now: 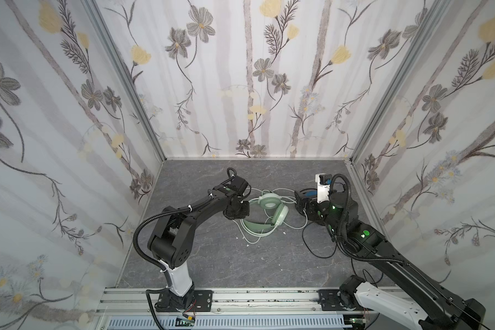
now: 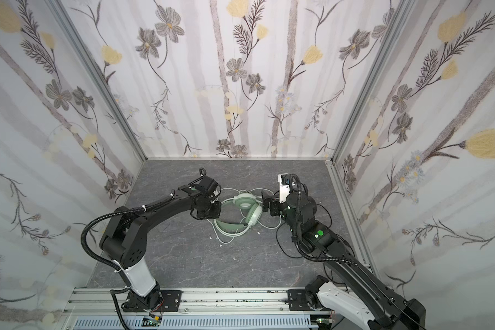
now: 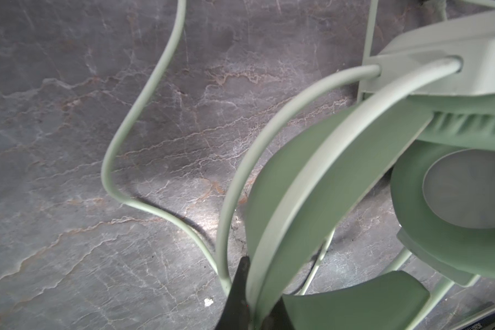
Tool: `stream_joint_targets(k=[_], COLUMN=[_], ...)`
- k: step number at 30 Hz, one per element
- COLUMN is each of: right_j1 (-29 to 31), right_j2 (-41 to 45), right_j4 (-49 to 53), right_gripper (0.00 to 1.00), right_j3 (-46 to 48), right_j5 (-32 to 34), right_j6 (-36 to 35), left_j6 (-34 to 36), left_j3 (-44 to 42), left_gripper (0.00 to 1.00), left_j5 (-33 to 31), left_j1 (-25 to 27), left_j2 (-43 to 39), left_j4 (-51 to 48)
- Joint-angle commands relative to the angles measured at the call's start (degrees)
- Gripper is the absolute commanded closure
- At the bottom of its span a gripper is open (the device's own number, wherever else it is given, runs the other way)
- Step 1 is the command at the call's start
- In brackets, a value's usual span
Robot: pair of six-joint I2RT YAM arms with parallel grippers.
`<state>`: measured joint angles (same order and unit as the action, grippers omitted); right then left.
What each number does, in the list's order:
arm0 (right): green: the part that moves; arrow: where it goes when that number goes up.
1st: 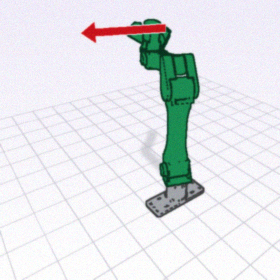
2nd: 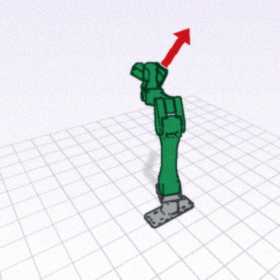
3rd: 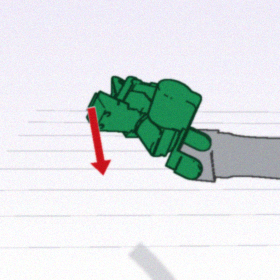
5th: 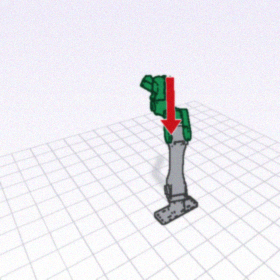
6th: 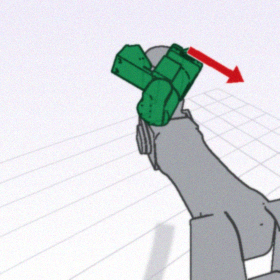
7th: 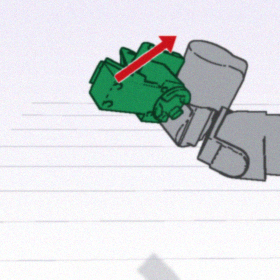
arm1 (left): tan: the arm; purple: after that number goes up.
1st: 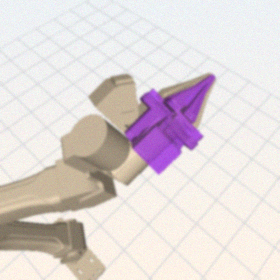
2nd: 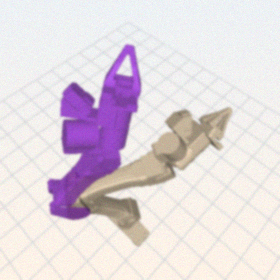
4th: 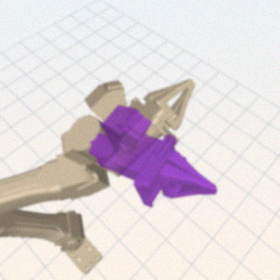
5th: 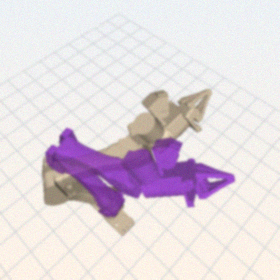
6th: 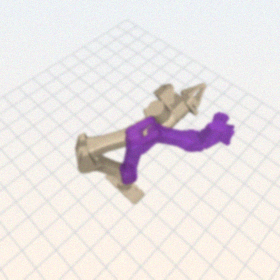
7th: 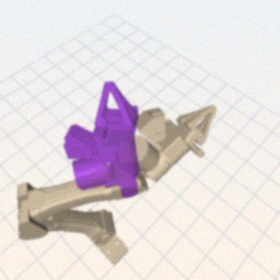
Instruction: Wrap the headphones
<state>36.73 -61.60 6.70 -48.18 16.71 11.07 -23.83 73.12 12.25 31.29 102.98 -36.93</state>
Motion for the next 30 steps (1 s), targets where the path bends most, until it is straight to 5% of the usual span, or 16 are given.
stream_joint_targets(k=[1,8,15,17,19,30], right_j1=[0.0,-0.2,-0.5,-0.5,-0.7,-1.0], right_j2=[-1.3,-7.5,-9.8,-9.6,-9.9,-8.1], right_j4=[-1.3,0.9,1.1,0.0,1.3,4.0], right_gripper=[0.00,0.00,0.00,0.00,0.00,0.00], right_j3=[-1.8,-8.9,-11.6,-10.1,-10.3,-9.2], right_j5=[-0.4,1.6,-2.2,-3.4,-4.3,-7.3], right_j6=[0.0,-2.6,-6.6,-7.9,-8.3,-13.9], left_j6=[3.3,1.5,1.2,-0.1,-2.4,-13.3], left_j3=[2.2,4.8,8.0,8.3,9.4,8.9], left_gripper=[1.00,1.00,0.79,0.67,0.44,0.07], left_j5=[0.3,-4.1,-7.9,-9.2,-10.1,-19.1], left_j1=[-0.2,-0.1,-0.4,-0.4,-0.5,1.1], left_j2=[2.6,7.1,10.8,11.3,11.8,5.6], left_j4=[-1.7,-1.5,-1.5,-1.0,-1.5,-6.4])
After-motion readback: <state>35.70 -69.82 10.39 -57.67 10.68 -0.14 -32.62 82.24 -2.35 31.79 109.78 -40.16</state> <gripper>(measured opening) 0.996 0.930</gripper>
